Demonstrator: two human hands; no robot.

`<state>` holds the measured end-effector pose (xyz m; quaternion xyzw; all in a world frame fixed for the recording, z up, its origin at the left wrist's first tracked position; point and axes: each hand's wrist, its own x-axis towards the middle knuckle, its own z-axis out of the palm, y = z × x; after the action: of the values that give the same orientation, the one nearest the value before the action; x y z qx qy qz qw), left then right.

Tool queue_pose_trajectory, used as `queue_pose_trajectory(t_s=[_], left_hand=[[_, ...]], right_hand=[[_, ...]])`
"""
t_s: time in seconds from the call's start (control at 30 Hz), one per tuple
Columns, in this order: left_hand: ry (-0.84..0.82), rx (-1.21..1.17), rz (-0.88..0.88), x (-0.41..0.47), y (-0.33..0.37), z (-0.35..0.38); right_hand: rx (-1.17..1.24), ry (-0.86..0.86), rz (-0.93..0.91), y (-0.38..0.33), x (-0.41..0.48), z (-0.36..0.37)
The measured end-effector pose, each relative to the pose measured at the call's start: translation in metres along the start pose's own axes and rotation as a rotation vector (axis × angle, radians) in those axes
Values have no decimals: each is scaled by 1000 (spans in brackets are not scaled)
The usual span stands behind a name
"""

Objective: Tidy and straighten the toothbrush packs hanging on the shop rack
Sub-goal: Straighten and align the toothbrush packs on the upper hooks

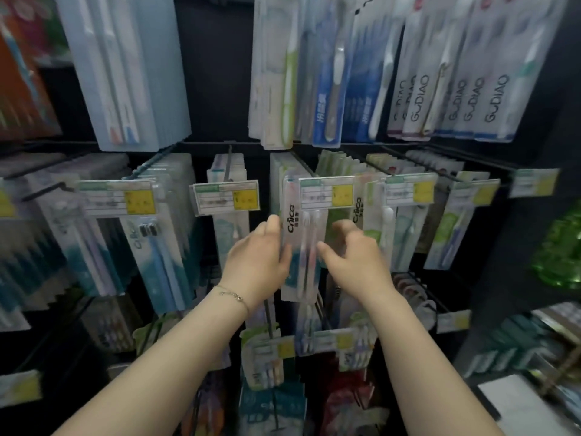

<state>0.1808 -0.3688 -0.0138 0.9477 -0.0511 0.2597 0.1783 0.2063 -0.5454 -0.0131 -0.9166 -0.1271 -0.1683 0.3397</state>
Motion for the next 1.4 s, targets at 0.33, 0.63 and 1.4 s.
queue_pose_trajectory(t_s=[0.33,0.63,1.4], left_hand=[[28,-429,-219,9,-4,8],[-25,-663,-338,14,-13,7],[-39,-584,-276,-67,-84,-39]], right_hand=[[364,-66,-104,1,11,21],[508,-90,-71,-13,18,14],[523,-375,-221,-50,-7,68]])
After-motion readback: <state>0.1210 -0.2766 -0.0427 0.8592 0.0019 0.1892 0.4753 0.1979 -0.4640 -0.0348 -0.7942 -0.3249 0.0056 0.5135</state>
